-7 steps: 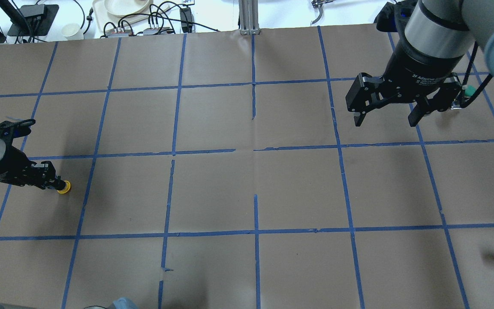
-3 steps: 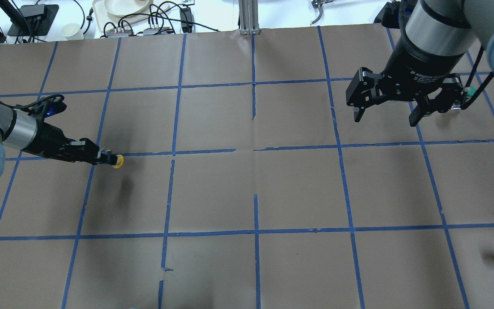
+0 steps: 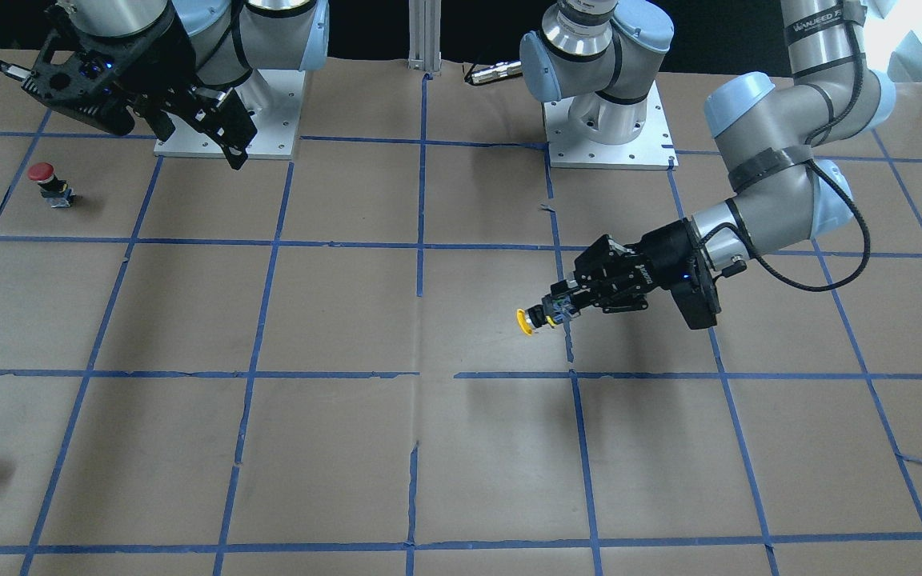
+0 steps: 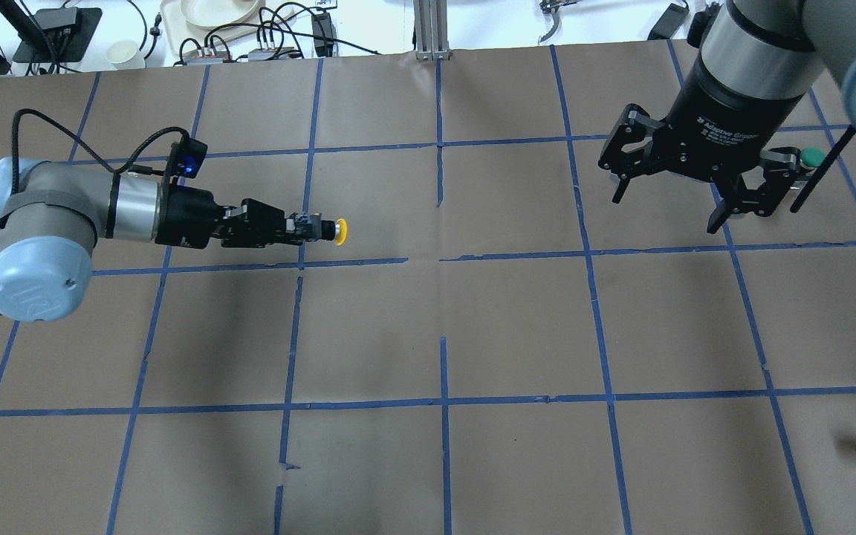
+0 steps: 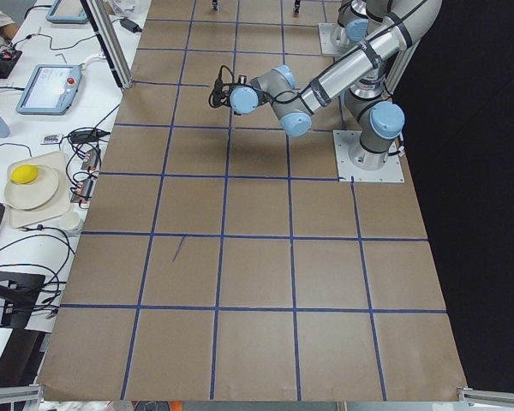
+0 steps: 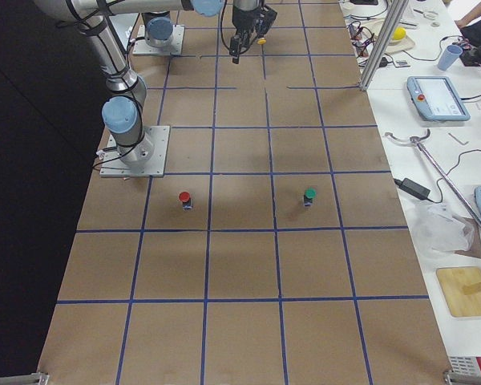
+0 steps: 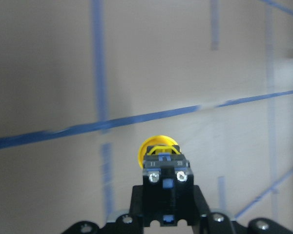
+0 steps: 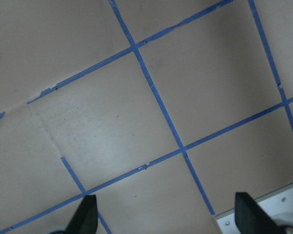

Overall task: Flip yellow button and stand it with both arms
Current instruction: 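Lift the yellow button and carry it toward the right gripper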

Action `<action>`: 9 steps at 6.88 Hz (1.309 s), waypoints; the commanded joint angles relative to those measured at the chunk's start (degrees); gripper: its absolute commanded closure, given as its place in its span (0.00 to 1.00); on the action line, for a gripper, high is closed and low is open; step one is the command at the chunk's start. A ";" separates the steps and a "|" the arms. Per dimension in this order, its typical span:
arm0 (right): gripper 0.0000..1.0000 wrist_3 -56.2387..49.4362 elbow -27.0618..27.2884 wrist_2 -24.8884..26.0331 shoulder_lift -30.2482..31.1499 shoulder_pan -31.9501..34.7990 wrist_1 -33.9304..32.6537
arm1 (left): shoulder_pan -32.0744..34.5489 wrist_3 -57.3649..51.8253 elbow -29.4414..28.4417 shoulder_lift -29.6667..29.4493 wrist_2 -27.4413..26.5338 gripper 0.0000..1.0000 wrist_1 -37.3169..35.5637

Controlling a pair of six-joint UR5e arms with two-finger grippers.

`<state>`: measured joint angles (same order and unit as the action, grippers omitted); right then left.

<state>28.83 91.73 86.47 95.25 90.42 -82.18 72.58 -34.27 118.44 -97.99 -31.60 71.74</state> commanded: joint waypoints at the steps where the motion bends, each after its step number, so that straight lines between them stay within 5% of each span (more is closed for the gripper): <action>1: 0.00 15.55 -0.15 -12.57 -0.16 -0.59 -0.17 | 10.43 1.04 0.30 0.25 16.95 0.99 -0.89; 3: 0.00 22.22 -0.15 -23.65 -0.24 -0.86 -0.70 | 15.65 4.18 0.38 2.01 19.11 1.00 -6.58; 6: 0.00 26.76 0.55 -30.89 -0.07 -5.24 -2.03 | 20.58 9.56 0.65 2.01 24.02 1.00 -15.21; 9: 0.00 29.26 4.41 -31.09 0.55 -5.17 -1.41 | 20.67 9.48 -0.23 1.22 28.87 1.00 -15.67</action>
<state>57.27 94.59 55.50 95.51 85.30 -83.73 93.20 -24.84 118.43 -96.63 -3.71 56.34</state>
